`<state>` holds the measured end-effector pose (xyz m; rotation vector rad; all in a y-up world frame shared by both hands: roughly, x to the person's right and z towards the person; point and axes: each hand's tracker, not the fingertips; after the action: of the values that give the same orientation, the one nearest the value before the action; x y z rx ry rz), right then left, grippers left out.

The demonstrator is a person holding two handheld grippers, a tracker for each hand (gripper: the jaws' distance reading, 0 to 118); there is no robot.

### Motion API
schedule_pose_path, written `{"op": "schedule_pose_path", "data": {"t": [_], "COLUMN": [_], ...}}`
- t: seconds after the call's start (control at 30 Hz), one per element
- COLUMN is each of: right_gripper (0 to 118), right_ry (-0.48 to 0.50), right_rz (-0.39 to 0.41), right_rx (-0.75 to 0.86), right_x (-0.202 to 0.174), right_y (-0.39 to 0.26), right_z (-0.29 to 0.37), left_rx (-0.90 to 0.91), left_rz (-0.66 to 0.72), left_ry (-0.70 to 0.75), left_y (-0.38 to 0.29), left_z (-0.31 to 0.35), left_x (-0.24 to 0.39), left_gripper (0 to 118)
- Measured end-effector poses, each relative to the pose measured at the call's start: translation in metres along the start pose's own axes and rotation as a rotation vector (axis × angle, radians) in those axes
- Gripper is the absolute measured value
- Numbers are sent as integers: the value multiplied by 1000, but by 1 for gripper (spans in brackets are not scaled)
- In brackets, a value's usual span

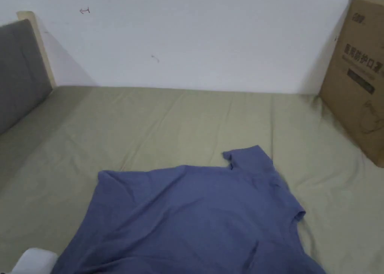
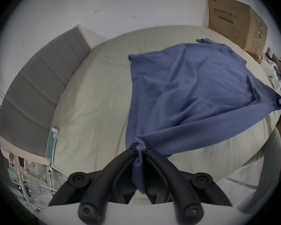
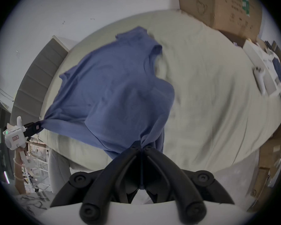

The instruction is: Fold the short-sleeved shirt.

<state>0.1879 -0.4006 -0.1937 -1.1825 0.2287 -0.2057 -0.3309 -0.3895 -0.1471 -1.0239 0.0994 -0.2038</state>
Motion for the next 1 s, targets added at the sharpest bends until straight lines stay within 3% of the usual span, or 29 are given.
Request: {"op": "schedule_pose_path", "data": {"t": [0.13,0.2,0.23,0.27,0.3,0.33,0.37,0.57,0.6,0.67,0.7,0.73,0.83,1.0], "right_gripper": [0,0,3,15,35,64,70,66,59,15,1,0,0,0], "right_ry": [17,14,13,19,25,15,-9,-40,-31,-7,-5,1,27,10], "right_rz": [-49,-60,-74,-78,-78,-79,-79,-48,-50,-62,-69,-81,-113,-116], "right_rx": [-9,42,59,72,82,96,109,180,194,227,238,258,266,252], "right_x": [6,9,10,11,12,11,10,-2,-5,-10,-14,-18,-19,-20], "right_y": [-27,-26,-24,-23,-22,-21,-21,-29,-30,-33,-34,-36,-38,-40], "right_z": [-3,-1,0,2,4,5,7,33,38,46,50,52,55,50], "left_rx": [1,23,36,37,27,38,62,159,183,208,204,203,162,160], "left_rz": [18,52,71,109,144,179,222,391,422,442,437,430,427,481], "left_ry": [41,23,37,64,50,10,-21,-81,-82,-86,-85,-78,-6,-75], "left_y": [-27,-36,-39,-39,-41,-43,-45,-65,-70,-81,-86,-90,-100,-110], "left_z": [3,2,2,3,4,6,13,59,66,76,78,76,64,49], "left_x": [8,-1,-3,-8,-14,-20,-18,-42,-46,-43,-45,-47,-41,-40], "left_gripper": [1,14,43,69,89,97,97,92,83,37,16,8,2,0]}}
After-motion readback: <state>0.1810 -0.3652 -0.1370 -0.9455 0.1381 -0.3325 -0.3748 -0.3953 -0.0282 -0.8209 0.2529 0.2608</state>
